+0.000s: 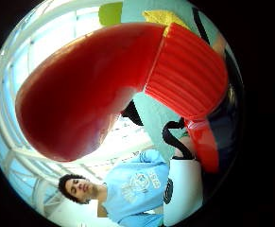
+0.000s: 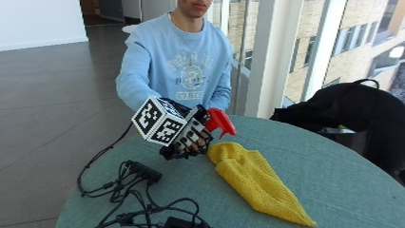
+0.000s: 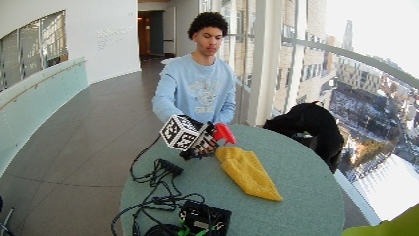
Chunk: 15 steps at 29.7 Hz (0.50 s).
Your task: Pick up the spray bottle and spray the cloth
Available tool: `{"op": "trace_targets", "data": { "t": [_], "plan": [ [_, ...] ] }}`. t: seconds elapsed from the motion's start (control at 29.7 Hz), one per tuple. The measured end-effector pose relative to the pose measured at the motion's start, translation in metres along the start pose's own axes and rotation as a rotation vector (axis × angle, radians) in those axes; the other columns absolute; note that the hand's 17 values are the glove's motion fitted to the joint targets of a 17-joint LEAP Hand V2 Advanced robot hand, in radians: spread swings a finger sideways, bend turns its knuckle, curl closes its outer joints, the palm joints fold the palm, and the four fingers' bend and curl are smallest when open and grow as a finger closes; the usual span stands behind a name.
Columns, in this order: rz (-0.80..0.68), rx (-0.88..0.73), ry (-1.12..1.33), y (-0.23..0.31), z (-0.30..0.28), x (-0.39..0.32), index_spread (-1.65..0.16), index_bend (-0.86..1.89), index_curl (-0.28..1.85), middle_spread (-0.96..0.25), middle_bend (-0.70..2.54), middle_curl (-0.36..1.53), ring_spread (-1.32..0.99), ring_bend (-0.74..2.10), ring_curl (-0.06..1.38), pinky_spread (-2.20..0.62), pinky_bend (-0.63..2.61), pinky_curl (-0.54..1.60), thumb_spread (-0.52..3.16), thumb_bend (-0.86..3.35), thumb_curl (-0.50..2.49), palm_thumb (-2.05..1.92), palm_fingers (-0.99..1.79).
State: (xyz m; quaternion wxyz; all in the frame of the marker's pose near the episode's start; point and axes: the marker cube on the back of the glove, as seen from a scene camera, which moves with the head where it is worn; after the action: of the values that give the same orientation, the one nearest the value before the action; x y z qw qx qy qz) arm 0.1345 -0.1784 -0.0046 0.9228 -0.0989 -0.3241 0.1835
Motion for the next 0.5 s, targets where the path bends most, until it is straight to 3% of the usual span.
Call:
{"op": "trace_targets", "data": {
  "t": [0.5],
  "plan": [
    [0.008, 0.004, 0.009, 0.0004, 0.0003, -0.0003, -0.23, 0.15, 0.41, -0.11, 0.37, 0.53, -0.05, 0.5, 0.42, 0.11, 0.27, 0.37, 0.52, -0.03, 0.7, 1.03, 1.16]
  ]
}}
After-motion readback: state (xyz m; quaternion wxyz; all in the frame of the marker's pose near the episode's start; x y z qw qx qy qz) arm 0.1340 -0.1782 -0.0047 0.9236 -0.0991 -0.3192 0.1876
